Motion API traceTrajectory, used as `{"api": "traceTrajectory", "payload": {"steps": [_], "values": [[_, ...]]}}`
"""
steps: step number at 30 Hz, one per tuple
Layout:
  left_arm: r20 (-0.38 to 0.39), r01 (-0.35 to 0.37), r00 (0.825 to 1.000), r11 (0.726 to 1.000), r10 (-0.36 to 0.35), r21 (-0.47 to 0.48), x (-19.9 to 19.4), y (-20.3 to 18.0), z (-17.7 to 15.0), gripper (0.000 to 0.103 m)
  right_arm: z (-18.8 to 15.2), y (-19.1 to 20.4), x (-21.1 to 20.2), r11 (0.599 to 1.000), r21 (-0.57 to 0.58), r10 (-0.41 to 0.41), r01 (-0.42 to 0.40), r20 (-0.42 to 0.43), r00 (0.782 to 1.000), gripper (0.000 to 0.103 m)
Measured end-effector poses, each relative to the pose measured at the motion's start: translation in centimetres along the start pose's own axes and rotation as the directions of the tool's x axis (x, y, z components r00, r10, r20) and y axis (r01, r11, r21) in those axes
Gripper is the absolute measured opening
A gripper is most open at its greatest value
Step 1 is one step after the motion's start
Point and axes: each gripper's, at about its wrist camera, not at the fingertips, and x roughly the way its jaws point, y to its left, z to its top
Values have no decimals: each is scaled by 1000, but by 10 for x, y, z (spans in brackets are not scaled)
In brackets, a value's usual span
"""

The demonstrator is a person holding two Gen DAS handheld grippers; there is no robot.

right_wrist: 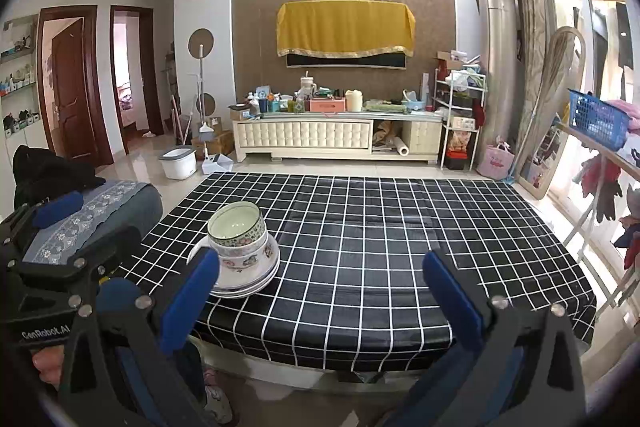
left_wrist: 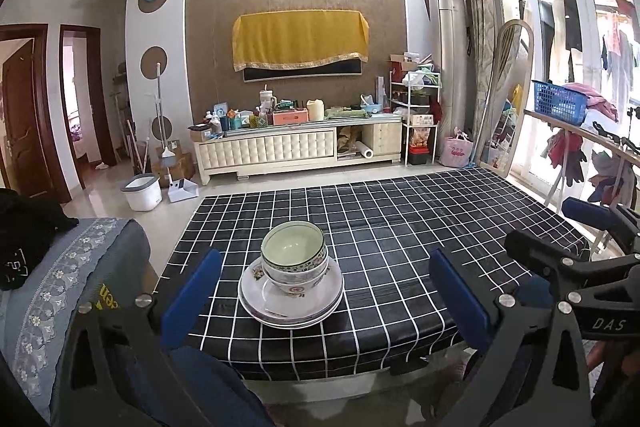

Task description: Organize plates and bowls

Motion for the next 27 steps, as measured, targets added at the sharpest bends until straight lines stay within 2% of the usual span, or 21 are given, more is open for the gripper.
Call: {"api": "traceTrajectory", "payload": {"steps": [9,23,27], "values": [[-5,-17,1000,1000,17,7,-2,-1,-1,103,-3,-2,-2,1000,2,7,-7,-2,1000,103],[-1,-4,1000,1000,4,-1,-8,-1,-1,103,-3,-4,-6,1000,-5,5,-5,-3,1000,103],[-8,-22,1000,1000,22,11,-6,-2,-3,103,-4,-3,-6,1000,-3,7,-7,-3,1000,103]]}}
